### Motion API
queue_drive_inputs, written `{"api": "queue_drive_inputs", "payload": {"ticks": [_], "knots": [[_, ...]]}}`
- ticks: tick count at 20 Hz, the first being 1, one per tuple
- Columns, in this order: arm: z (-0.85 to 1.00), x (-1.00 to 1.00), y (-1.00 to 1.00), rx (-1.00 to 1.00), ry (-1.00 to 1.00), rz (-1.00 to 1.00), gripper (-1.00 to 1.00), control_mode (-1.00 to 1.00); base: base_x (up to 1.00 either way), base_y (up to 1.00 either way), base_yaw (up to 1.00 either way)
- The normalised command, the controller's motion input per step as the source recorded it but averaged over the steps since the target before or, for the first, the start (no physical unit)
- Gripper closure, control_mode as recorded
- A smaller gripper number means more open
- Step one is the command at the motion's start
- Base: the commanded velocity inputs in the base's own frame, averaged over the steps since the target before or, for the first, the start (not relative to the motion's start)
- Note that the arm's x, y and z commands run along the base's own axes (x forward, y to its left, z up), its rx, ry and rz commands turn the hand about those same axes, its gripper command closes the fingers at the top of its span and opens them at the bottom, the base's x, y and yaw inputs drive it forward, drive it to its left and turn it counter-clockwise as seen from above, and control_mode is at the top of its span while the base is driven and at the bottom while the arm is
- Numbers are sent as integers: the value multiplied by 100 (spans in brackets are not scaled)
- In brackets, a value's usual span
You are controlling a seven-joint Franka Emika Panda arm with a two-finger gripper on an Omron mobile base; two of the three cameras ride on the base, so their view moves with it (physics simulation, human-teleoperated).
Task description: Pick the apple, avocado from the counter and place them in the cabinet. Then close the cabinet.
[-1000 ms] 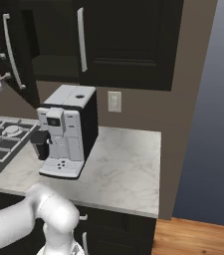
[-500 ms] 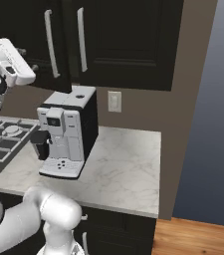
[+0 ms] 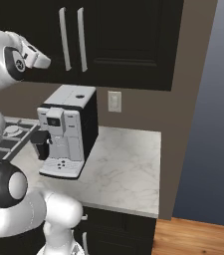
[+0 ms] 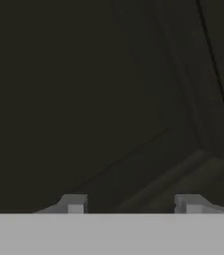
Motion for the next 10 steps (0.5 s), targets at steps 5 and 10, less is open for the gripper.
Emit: {"api": "queue_drive_inputs", "payload": {"ticks": [5,10], "knots": [[-47,42,-13,-7,0,7,-100,-100,0,0,0],[-3,-94,0,-18,-34,9,-100,-100,0,0,0]]}}
